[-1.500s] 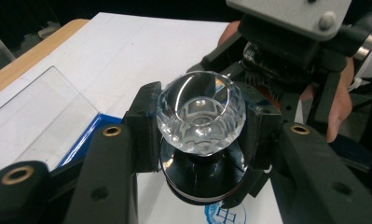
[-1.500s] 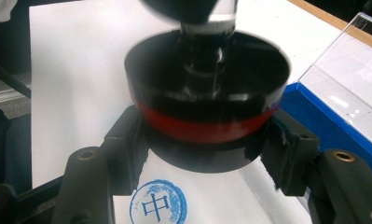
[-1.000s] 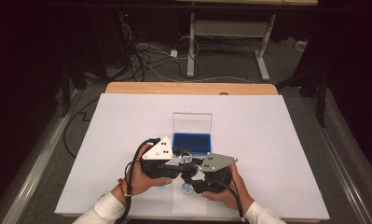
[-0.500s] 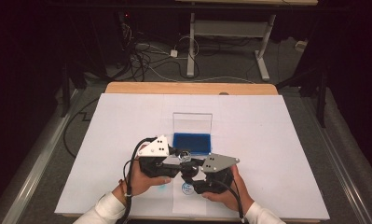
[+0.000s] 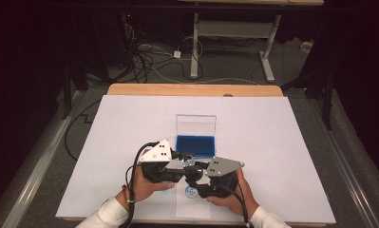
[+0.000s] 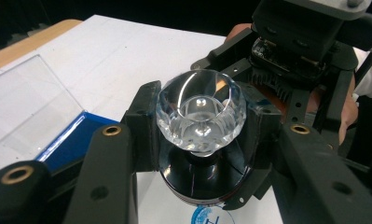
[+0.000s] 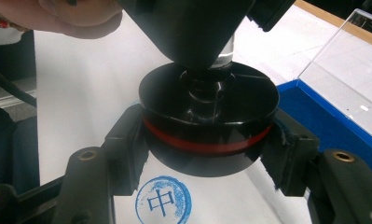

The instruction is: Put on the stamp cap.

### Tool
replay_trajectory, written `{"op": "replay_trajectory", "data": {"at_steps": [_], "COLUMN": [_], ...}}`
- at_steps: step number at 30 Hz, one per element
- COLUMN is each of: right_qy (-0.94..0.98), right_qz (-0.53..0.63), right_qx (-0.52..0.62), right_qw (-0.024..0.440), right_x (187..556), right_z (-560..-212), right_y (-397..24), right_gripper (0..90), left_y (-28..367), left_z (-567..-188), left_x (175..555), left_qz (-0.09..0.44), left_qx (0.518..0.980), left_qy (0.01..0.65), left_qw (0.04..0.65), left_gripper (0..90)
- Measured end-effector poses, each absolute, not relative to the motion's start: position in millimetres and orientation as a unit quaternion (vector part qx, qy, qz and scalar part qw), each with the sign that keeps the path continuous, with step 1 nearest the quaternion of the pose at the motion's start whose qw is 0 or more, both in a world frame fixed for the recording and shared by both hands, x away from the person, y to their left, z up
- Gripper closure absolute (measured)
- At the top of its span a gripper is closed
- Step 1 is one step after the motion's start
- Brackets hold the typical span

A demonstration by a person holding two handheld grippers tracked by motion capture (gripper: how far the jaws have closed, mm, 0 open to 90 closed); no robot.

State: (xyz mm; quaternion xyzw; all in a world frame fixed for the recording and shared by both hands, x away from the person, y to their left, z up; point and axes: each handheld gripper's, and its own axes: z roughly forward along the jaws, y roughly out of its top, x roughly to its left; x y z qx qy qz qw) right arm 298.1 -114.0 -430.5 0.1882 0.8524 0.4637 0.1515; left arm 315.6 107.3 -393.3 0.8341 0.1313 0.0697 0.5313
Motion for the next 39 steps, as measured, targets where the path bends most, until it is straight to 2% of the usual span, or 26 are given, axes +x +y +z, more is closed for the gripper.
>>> {"op": "replay_trajectory", "data": {"at_steps": [20,39], "right_qy": [0.852,0.859], "right_qz": [0.46,0.447], "right_qx": [0.191,0.184], "right_qw": [0.164,0.172], "right_x": [295.9,293.5], "right_z": [-425.9,-428.9], "right_y": [-114.3,-112.8], "right_gripper": [38.8,38.8], "left_y": [104.1,105.3], "left_z": [-390.5,-394.8], "left_x": [309.5,314.5], "left_qz": [0.087,0.06], "left_qx": [0.842,0.846], "left_qy": [0.11,0.119], "left_qw": [0.521,0.517], "left_gripper": [54.4,54.4]}}
